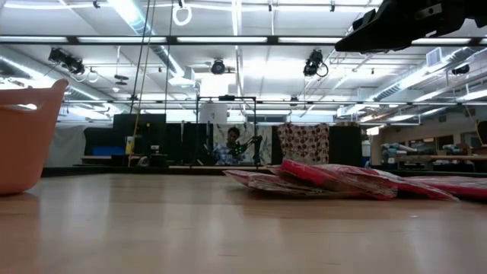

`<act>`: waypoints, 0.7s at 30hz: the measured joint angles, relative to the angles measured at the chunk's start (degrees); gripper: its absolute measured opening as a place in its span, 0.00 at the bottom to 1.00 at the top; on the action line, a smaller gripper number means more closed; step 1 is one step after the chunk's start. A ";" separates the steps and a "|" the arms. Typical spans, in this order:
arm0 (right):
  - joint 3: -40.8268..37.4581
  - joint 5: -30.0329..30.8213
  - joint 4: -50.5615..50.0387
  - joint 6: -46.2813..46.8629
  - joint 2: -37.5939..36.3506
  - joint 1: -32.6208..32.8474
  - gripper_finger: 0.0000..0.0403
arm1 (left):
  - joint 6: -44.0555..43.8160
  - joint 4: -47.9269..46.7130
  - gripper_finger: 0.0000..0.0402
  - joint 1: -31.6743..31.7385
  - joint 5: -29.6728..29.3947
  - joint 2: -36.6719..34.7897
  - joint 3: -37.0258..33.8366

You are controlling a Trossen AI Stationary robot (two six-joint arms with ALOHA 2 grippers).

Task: Sort popcorn bags into baskets
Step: Put the popcorn bag into the orange bin

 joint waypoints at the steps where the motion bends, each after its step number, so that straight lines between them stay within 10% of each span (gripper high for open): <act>1: 0.00 0.00 0.00 0.00 0.00 0.00 0.03 | -0.10 -0.63 0.04 0.25 1.00 0.42 -0.02; 12: 0.00 0.00 0.50 -0.39 0.00 0.00 0.03 | 3.86 -0.19 0.32 2.59 9.44 4.60 -0.07; 21: 0.00 0.00 0.83 -0.04 0.00 0.00 0.03 | 39.31 12.08 0.36 8.09 -22.38 5.38 -0.04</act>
